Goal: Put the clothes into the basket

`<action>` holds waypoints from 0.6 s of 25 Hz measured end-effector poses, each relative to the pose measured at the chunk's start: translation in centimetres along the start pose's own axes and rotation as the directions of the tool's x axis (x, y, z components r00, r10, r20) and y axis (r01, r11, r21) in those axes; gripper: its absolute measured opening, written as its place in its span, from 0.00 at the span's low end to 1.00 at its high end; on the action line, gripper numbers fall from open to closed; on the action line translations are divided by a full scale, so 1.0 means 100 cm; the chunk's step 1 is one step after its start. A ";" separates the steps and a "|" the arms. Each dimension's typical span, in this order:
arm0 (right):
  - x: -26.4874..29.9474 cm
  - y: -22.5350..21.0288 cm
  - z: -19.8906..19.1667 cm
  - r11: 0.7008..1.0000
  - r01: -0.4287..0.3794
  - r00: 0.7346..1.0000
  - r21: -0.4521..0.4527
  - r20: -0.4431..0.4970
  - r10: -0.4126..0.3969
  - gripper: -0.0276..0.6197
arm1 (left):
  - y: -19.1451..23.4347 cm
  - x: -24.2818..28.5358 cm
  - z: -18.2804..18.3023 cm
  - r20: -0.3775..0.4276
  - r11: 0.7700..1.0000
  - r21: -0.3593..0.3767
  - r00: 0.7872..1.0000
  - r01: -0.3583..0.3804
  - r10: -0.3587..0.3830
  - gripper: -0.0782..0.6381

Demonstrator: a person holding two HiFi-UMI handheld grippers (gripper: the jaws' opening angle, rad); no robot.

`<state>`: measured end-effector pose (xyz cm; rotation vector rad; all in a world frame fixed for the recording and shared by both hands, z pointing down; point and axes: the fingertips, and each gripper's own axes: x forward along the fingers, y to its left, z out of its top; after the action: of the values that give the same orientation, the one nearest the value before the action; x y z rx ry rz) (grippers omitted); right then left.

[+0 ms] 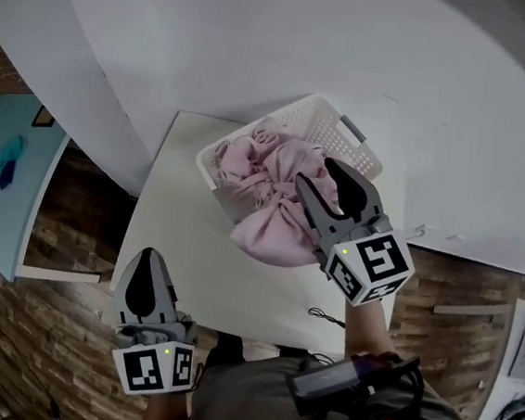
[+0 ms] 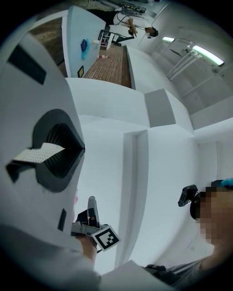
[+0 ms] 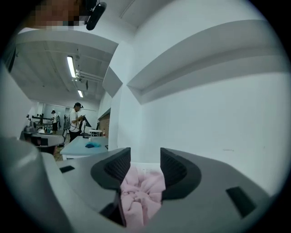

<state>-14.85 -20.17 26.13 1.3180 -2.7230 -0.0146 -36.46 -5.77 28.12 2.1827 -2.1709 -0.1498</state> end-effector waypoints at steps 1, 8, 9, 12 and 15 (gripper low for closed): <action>-0.004 0.000 0.000 1.000 -0.005 1.000 -0.003 0.003 0.005 0.37 | -0.004 -0.001 0.000 -0.002 1.000 0.004 1.000 0.002 -0.002 0.12; -0.039 -0.005 -0.012 0.999 -0.039 0.998 0.035 0.043 0.037 0.36 | -0.033 -0.007 0.001 -0.002 0.999 0.044 1.000 0.004 -0.004 0.12; -0.044 -0.006 -0.016 0.998 -0.048 0.998 0.040 0.042 0.046 0.36 | -0.037 -0.008 0.000 -0.003 0.999 0.049 1.000 0.000 0.000 0.12; -0.061 -0.010 -0.033 0.996 -0.072 0.997 0.059 0.028 0.071 0.35 | -0.053 -0.010 0.001 -0.007 0.998 0.058 1.000 -0.005 0.005 0.12; -0.079 -0.015 -0.047 0.993 -0.083 0.996 0.081 0.019 0.082 0.33 | -0.071 -0.013 0.002 -0.010 0.999 0.053 1.000 -0.003 0.004 0.12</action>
<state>-8.32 -14.76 29.94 1.2290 -2.8168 0.0953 -29.42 -4.38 27.16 2.2020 -2.1986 -0.0818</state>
